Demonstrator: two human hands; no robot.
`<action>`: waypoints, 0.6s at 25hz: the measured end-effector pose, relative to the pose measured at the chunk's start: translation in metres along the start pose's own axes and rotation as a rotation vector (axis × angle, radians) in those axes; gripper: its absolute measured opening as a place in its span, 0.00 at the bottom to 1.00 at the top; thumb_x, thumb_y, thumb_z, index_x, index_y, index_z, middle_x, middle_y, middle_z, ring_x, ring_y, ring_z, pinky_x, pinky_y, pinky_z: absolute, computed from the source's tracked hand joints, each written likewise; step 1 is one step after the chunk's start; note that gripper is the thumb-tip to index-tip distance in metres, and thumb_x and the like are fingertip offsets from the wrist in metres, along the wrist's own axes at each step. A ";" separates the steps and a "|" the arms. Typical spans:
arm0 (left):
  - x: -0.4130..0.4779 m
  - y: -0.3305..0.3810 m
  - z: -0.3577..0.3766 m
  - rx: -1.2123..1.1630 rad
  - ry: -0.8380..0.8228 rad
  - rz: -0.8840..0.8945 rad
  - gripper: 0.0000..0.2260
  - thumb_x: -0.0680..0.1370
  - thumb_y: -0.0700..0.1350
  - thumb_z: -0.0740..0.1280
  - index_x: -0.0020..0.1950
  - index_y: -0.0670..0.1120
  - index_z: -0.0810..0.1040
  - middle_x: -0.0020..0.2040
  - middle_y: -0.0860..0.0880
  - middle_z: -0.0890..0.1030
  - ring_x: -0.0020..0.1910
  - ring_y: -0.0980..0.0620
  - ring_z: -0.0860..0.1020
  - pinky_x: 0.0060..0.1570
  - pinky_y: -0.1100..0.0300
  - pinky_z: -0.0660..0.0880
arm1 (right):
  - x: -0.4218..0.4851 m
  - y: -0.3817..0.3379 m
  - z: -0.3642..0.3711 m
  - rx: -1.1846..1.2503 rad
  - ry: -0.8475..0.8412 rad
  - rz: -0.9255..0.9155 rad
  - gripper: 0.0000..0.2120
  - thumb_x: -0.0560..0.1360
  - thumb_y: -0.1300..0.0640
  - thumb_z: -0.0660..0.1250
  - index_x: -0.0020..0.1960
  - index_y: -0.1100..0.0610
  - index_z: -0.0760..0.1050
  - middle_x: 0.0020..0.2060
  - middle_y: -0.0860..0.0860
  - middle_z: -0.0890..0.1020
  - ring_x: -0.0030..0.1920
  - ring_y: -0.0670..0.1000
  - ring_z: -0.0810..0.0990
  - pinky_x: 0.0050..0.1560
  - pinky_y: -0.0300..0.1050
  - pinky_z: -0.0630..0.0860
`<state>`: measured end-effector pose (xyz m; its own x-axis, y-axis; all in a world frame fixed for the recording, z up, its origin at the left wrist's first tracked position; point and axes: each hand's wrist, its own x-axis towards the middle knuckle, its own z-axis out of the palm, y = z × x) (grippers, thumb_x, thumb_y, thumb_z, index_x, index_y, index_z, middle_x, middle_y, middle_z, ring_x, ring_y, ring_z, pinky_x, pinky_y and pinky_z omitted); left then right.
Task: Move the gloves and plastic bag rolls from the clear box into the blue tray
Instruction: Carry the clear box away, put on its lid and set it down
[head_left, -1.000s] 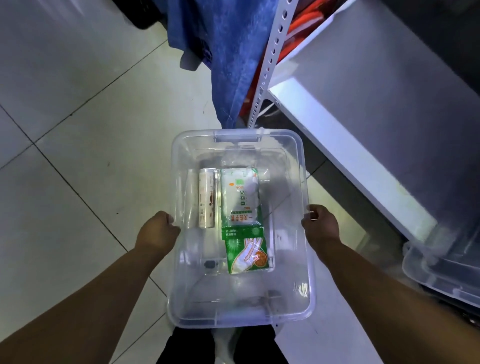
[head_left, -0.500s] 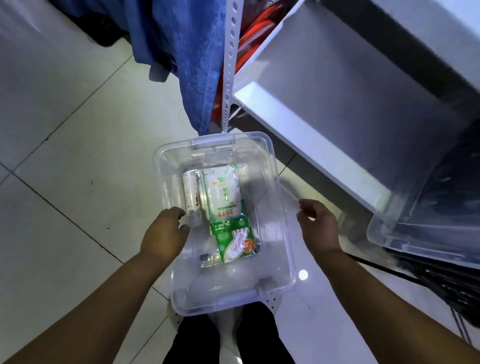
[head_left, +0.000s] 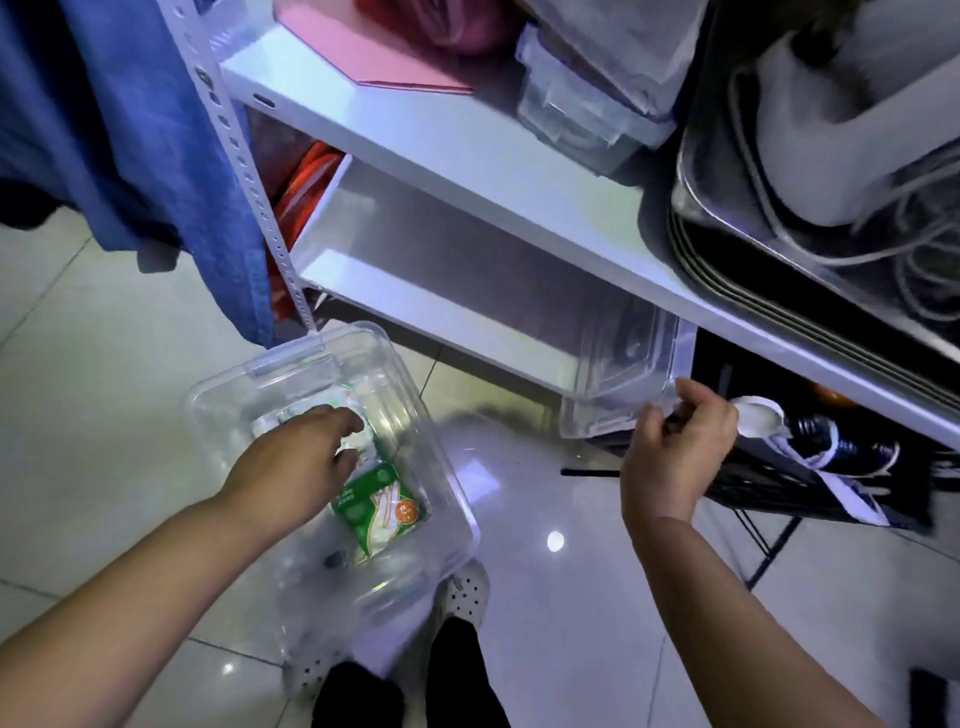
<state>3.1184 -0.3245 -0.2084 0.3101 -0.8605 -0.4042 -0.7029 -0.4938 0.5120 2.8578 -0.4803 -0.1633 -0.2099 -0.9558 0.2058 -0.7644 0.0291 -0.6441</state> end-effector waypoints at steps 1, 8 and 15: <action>-0.003 0.006 -0.002 0.012 -0.014 0.023 0.13 0.76 0.45 0.63 0.60 0.51 0.74 0.58 0.51 0.78 0.55 0.49 0.77 0.50 0.55 0.75 | 0.007 0.002 0.001 -0.004 -0.002 0.068 0.15 0.74 0.59 0.63 0.60 0.60 0.71 0.54 0.59 0.74 0.56 0.57 0.70 0.58 0.47 0.67; -0.023 0.023 0.009 -0.015 -0.116 0.106 0.12 0.77 0.46 0.62 0.60 0.53 0.73 0.57 0.53 0.77 0.55 0.51 0.77 0.52 0.56 0.74 | 0.036 0.006 0.022 0.127 -0.223 0.289 0.08 0.78 0.56 0.57 0.49 0.60 0.70 0.49 0.59 0.73 0.49 0.57 0.72 0.54 0.52 0.70; -0.025 0.036 0.002 -0.193 -0.046 0.100 0.11 0.77 0.46 0.62 0.57 0.56 0.77 0.53 0.57 0.78 0.51 0.54 0.78 0.44 0.62 0.68 | -0.071 -0.016 0.023 0.140 -0.557 0.103 0.13 0.70 0.61 0.69 0.36 0.53 0.64 0.37 0.53 0.68 0.39 0.51 0.67 0.40 0.44 0.65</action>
<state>3.0844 -0.3202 -0.1811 0.2120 -0.9019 -0.3762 -0.5920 -0.4248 0.6848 2.8994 -0.4197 -0.1845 0.1026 -0.9610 -0.2567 -0.6612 0.1269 -0.7394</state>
